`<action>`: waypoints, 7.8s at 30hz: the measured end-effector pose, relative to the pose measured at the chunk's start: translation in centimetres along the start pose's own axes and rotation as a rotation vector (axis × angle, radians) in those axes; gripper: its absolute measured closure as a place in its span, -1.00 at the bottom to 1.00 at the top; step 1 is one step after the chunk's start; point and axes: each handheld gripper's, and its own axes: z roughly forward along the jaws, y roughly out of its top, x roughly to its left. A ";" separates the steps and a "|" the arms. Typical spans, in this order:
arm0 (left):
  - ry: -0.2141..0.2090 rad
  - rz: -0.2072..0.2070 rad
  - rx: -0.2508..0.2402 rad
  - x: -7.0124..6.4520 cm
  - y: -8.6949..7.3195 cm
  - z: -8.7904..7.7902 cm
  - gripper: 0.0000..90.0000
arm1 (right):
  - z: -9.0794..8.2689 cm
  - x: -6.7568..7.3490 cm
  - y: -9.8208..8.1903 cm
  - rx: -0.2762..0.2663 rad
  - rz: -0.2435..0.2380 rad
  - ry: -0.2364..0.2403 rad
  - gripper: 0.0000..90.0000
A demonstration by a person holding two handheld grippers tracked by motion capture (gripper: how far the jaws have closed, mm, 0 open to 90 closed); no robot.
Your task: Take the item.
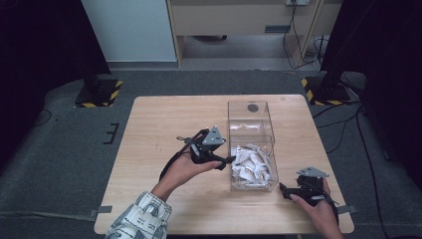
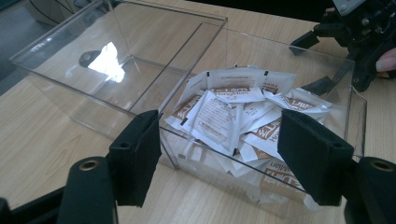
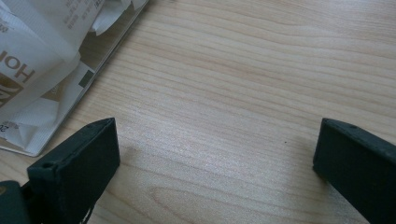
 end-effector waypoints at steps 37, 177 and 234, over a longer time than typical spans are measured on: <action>-0.029 0.002 0.168 -1.4 1.7 7.2 0.47 | 0.0 0.0 0.0 -0.001 0.000 0.000 -0.98; 0.125 -0.176 0.009 7.8 -7.0 -5.3 1.00 | 0.0 0.0 0.0 -0.001 -0.001 -0.001 -0.98; 0.201 -0.222 0.088 9.8 -12.5 -4.6 1.00 | 0.0 0.0 0.0 -0.001 -0.001 -0.001 -0.98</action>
